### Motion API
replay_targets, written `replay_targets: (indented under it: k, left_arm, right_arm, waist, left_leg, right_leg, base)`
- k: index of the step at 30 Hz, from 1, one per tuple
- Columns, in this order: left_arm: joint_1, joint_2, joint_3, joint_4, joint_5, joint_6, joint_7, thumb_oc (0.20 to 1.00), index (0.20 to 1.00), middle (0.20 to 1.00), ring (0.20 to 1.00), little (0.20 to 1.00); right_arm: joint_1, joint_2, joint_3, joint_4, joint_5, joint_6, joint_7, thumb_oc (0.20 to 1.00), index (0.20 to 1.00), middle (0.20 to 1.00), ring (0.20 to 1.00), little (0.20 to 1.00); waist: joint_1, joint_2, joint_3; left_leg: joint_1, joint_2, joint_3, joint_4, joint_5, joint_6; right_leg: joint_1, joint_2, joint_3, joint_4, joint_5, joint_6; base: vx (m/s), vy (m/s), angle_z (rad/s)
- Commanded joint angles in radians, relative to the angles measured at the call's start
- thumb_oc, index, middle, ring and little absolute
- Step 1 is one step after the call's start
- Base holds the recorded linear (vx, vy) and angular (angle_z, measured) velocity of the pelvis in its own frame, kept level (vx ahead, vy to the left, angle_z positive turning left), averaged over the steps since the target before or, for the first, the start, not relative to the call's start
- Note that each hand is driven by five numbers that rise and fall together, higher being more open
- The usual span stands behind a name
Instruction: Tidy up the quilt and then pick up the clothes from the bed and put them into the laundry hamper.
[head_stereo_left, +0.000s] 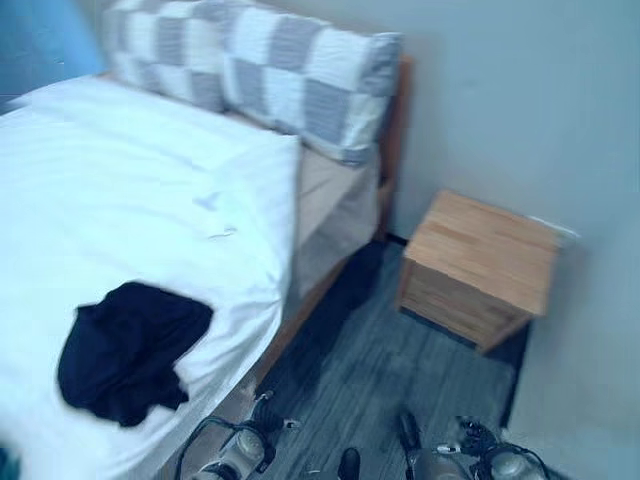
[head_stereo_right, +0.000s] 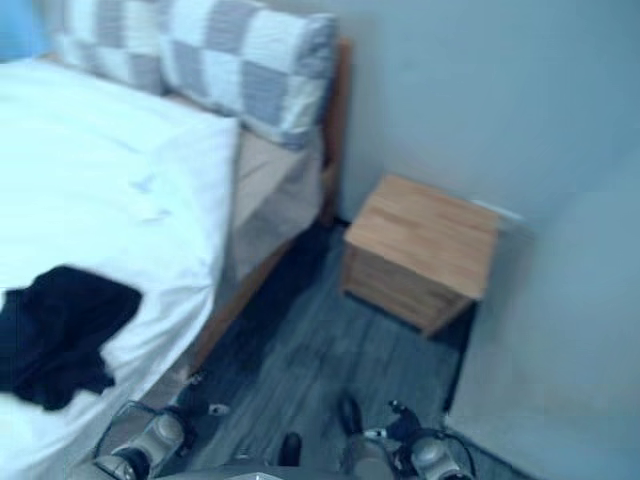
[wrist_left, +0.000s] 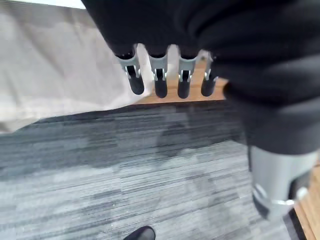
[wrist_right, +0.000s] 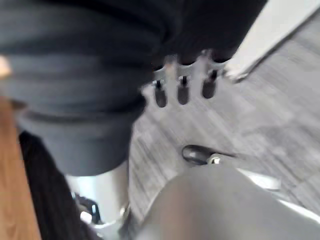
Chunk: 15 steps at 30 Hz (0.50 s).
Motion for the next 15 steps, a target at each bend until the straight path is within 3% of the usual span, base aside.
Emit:
replay_targets:
  k: [1, 3, 4, 5, 6, 8, 12, 13, 15]
  left_arm:
    - [0.041, -0.025, 0.025, 0.005, -0.025, -0.01, -0.015, 1.0, 1.0, 1.0, 1.0, 1.0]
    - [0.067, -0.042, 0.053, 0.008, -0.051, -0.012, -0.034, 1.0, 1.0, 1.0, 1.0, 1.0]
    - [0.068, -0.052, 0.047, 0.005, -0.063, -0.01, -0.038, 1.0, 1.0, 1.0, 1.0, 1.0]
    - [0.067, -0.051, 0.048, 0.005, -0.063, -0.01, -0.038, 1.0, 1.0, 1.0, 1.0, 1.0]
    - [0.061, -0.063, 0.046, -0.017, -0.084, -0.01, -0.053, 1.0, 1.0, 1.0, 1.0, 1.0]
    - [0.059, -0.063, 0.03, -0.024, -0.054, -0.012, -0.04, 1.0, 1.0, 1.0, 1.0, 1.0]
    - [0.071, -0.053, 0.083, -0.001, -0.101, -0.005, -0.037, 1.0, 1.0, 1.0, 1.0, 1.0]
    - [0.053, 0.003, 0.121, 0.042, -0.202, 0.029, 0.033, 1.0, 1.0, 1.0, 1.0, 1.0]
    - [0.057, 0.001, 0.124, 0.05, -0.198, 0.022, 0.03, 1.0, 1.0, 1.0, 1.0, 1.0]
  right_arm:
    - [-0.006, 0.002, 0.02, 0.007, -0.012, 0.009, 0.044, 1.0, 1.0, 1.0, 1.0, 1.0]
    - [-0.001, 0.001, 0.039, 0.02, -0.037, 0.011, 0.063, 1.0, 1.0, 1.0, 1.0, 1.0]
    - [-0.003, -0.008, 0.034, 0.019, -0.035, 0.01, 0.065, 1.0, 1.0, 1.0, 1.0, 1.0]
    - [-0.003, -0.008, 0.034, 0.019, -0.035, 0.01, 0.065, 1.0, 1.0, 1.0, 1.0, 1.0]
    - [-0.006, -0.023, 0.023, 0.005, -0.031, 0.005, 0.059, 1.0, 1.0, 1.0, 1.0, 1.0]
    - [-0.02, -0.018, 0.04, 0.0, -0.031, 0.01, 0.067, 1.0, 1.0, 1.0, 1.0, 1.0]
    - [-0.024, -0.008, 0.066, 0.007, -0.053, 0.008, 0.065, 1.0, 1.0, 1.0, 1.0, 1.0]
    - [-0.035, 0.12, -0.079, 0.069, 0.236, 0.055, -0.006, 1.0, 1.0, 1.0, 1.0, 1.0]
    - [-0.029, 0.118, -0.101, 0.07, 0.241, 0.05, -0.006, 1.0, 1.0, 1.0, 1.0, 1.0]
  waist:
    - [0.042, -0.012, 0.015]
    - [0.071, -0.006, 0.002]
    - [0.081, -0.009, 0.009]
    - [0.079, -0.011, 0.006]
    - [0.081, -0.005, 0.011]
    - [0.08, 0.003, 0.001]
    - [0.104, 0.01, -0.027]
    - [-0.058, -0.071, 0.015]
    - [-0.056, -0.078, 0.003]
  left_leg:
    - [0.029, 0.058, 0.156, 0.008, -0.063, -0.073]
    - [0.014, 0.062, 0.135, 0.043, -0.077, -0.089]
    - [-0.011, 0.065, 0.159, 0.086, -0.076, -0.099]
    - [-0.016, 0.064, 0.157, 0.087, -0.074, -0.099]
    - [-0.06, 0.105, 0.298, 0.093, -0.047, -0.114]
    - [-0.058, 0.131, 0.369, 0.071, -0.033, -0.123]
    - [-0.021, 0.139, 0.33, 0.022, -0.002, -0.129]
    - [0.014, 0.215, 0.458, -0.004, -0.002, -0.151]
    - [0.019, 0.205, 0.459, -0.004, -0.006, -0.148]
  right_leg:
    - [0.086, -0.077, -0.139, -0.008, 0.058, 0.058]
    - [0.111, -0.081, -0.209, -0.008, 0.032, 0.05]
    - [0.137, -0.097, -0.254, -0.008, 0.021, 0.045]
    - [0.133, -0.098, -0.255, -0.008, 0.022, 0.045]
    - [0.167, -0.125, -0.359, -0.008, -0.004, 0.04]
    - [0.183, -0.123, -0.413, -0.008, -0.009, 0.035]
    - [0.219, -0.115, -0.461, -0.008, -0.018, 0.029]
    - [0.107, -0.153, -0.405, 0.044, 0.017, 0.045]
    - [0.12, -0.155, -0.392, 0.017, 0.028, 0.052]
  base:
    - [0.18, -0.257, 0.96]
    - [0.12, -0.218, 1.03]
    - [0.05, -0.112, 1.0]
    - [-0.06, -0.117, 1.25]
    - [-0.09, -0.085, 1.77]
    - [-0.01, -0.084, 2.16]
    - [0.1, -0.049, 0.81]
    - [0.02, -0.019, 0.13]
    - [0.09, 0.001, 0.11]
